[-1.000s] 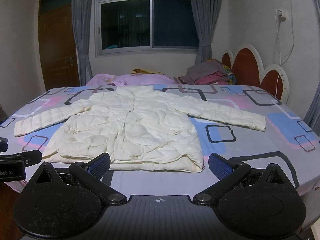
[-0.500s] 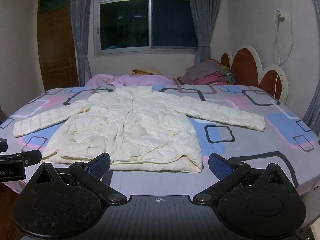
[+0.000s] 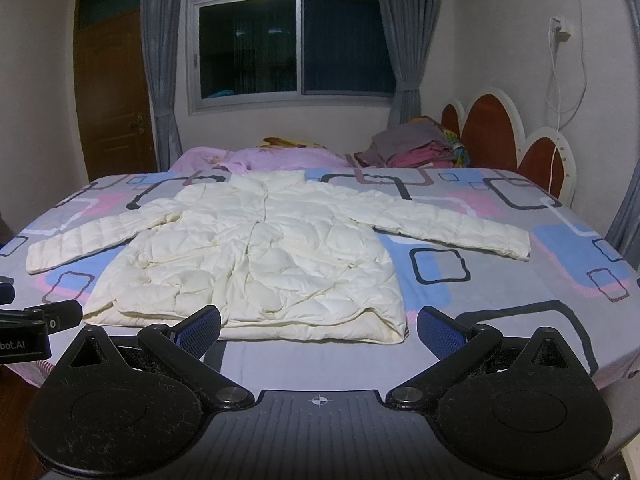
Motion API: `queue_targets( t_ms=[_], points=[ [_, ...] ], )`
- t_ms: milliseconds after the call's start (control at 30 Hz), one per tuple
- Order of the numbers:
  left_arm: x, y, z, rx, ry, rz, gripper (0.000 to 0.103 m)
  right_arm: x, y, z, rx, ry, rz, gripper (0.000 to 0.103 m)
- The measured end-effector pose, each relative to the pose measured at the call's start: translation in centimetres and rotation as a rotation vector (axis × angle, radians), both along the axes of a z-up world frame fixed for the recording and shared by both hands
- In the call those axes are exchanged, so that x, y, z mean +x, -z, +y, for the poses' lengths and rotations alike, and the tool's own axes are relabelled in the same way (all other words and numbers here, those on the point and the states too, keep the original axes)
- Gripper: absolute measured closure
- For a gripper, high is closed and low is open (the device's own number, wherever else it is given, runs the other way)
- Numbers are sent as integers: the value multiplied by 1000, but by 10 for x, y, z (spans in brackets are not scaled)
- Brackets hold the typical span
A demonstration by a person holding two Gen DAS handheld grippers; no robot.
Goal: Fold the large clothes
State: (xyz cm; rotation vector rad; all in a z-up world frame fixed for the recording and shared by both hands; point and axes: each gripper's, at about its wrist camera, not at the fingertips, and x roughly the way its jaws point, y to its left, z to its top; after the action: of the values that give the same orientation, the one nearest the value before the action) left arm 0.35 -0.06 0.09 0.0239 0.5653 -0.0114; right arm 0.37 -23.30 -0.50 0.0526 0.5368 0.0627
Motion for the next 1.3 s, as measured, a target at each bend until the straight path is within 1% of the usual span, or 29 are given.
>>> queue_targets(
  t_ms=[800, 933, 1033, 1100, 1200, 1300],
  points=[
    [6, 4, 3, 2, 3, 7, 0, 2, 1, -2, 7, 1, 2, 0],
    [9, 2, 2, 18, 22, -11, 0, 3, 3, -4, 9, 11, 3, 0],
    [17, -4, 1, 29, 23, -36, 0, 9, 2, -11, 19, 35, -8, 0],
    [25, -6, 2, 17, 11, -45, 0, 13, 1, -19, 35, 59, -18, 0],
    [40, -3, 5, -27, 6, -28, 0, 20, 1, -34, 51, 112, -36, 0],
    [56, 4, 5, -56, 32, -8, 0, 28, 4, -58, 95, 176, -41, 0]
  ],
)
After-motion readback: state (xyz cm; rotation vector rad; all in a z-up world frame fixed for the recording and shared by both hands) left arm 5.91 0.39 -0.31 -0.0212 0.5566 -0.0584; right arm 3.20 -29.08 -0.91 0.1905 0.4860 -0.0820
